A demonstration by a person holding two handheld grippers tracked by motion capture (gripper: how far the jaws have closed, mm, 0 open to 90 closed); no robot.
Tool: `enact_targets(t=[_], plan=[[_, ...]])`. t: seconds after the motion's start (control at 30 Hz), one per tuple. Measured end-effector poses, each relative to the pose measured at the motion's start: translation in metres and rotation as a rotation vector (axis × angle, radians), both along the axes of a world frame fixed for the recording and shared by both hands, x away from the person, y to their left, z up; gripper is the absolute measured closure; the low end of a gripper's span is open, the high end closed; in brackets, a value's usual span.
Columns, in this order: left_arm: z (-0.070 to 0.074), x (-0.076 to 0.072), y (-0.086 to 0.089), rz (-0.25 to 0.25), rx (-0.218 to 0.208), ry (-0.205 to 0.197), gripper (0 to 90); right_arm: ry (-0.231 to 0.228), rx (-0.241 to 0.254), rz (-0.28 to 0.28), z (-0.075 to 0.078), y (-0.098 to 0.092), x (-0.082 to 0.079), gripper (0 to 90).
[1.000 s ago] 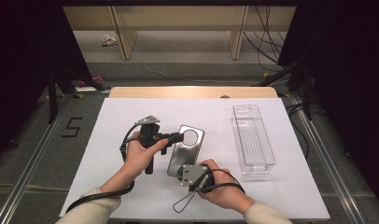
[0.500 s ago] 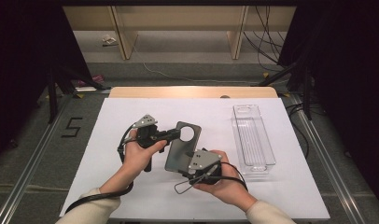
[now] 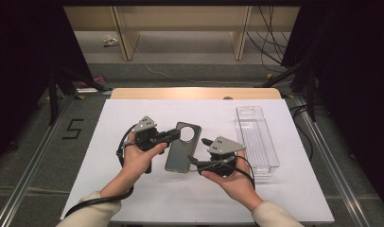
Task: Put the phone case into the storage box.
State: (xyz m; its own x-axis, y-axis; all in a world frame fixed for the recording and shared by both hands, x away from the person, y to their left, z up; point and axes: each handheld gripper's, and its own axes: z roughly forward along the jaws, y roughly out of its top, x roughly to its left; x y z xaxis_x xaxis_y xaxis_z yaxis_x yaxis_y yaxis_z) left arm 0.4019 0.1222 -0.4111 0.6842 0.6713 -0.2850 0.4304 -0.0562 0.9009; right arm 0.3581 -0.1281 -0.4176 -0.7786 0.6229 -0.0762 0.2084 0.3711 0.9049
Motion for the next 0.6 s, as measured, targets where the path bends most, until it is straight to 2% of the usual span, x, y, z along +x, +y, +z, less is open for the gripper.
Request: enact_targets(t=[0.2, 0.6], plan=[[0.001, -0.001, 0.0, 0.002, -0.004, -0.007, 81.2, 0.023, 0.056, -0.053, 0.005, -0.007, 0.006, 23.9], [0.002, -0.003, -0.004, -0.005, -0.006, -0.017, 81.1, 0.05, 0.117, -0.119, 0.007, -0.017, 0.02, 26.2]])
